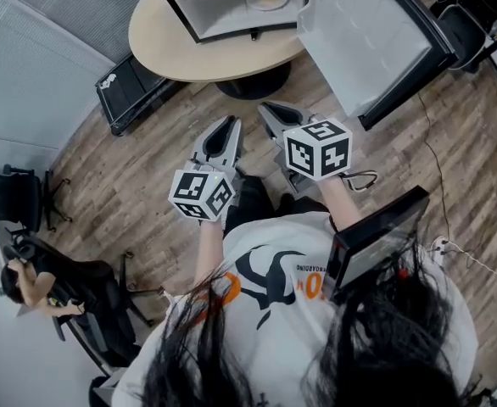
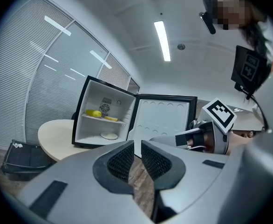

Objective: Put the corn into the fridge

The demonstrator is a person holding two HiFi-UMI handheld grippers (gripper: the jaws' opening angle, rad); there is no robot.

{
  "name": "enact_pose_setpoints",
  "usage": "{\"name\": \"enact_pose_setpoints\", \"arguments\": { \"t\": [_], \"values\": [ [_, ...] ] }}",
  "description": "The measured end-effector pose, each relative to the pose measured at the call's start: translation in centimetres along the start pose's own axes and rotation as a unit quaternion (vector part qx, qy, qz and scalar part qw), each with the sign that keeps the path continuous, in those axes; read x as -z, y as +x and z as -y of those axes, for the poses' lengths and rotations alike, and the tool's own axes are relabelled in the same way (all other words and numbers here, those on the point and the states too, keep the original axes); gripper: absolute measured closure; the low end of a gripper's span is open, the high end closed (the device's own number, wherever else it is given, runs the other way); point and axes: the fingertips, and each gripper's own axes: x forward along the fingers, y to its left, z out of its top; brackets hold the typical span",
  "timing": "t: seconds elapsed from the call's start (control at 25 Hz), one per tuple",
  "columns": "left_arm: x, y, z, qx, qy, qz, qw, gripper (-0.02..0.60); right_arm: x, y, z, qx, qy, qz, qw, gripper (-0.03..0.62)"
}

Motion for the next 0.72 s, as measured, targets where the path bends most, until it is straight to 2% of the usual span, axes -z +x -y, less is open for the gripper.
{"name": "enact_pose_setpoints", "arguments": {
  "t": [0.72],
  "values": [
    [-0.7,0.7,-1.6,-0.01,0.0,0.016,0.9998,0.538,-0.7,1.6,0.6,-0.01,-0.003,-0.005,1.0,0.571]
  ]
}}
